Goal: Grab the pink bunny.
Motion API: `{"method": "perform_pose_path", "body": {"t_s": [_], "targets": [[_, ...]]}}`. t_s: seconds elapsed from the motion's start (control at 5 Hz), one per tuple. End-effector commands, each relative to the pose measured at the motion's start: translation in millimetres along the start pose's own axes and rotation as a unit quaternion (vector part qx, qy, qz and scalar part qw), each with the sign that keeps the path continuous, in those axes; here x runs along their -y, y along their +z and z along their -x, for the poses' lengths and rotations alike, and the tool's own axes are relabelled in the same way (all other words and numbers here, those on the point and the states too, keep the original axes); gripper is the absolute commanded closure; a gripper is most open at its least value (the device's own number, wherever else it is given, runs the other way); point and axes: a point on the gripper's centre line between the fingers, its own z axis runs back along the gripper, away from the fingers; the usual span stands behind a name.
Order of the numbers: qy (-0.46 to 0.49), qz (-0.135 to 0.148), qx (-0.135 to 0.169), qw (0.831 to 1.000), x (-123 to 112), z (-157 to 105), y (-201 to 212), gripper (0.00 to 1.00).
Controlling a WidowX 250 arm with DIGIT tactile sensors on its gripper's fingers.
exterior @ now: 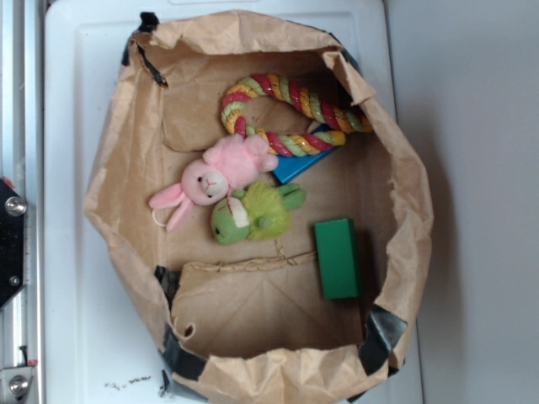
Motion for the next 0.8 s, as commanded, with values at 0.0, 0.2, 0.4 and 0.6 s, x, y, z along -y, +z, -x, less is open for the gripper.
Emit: {"method": "perform_pose_path", "body": {"t_s": [0.0, 0.2, 0.4, 0.6], "targets": [[0.000, 0.000, 0.000, 1.000, 0, 0, 0, 0.00], [-0.021, -0.013, 0.022, 0.999, 9, -48, -16, 0.00], [-0.009, -0.021, 0.038, 0.999, 0, -98, -28, 0.00], [-0.018, -0.021, 0.043, 0.999, -19, -127, -54, 0.00]]}}
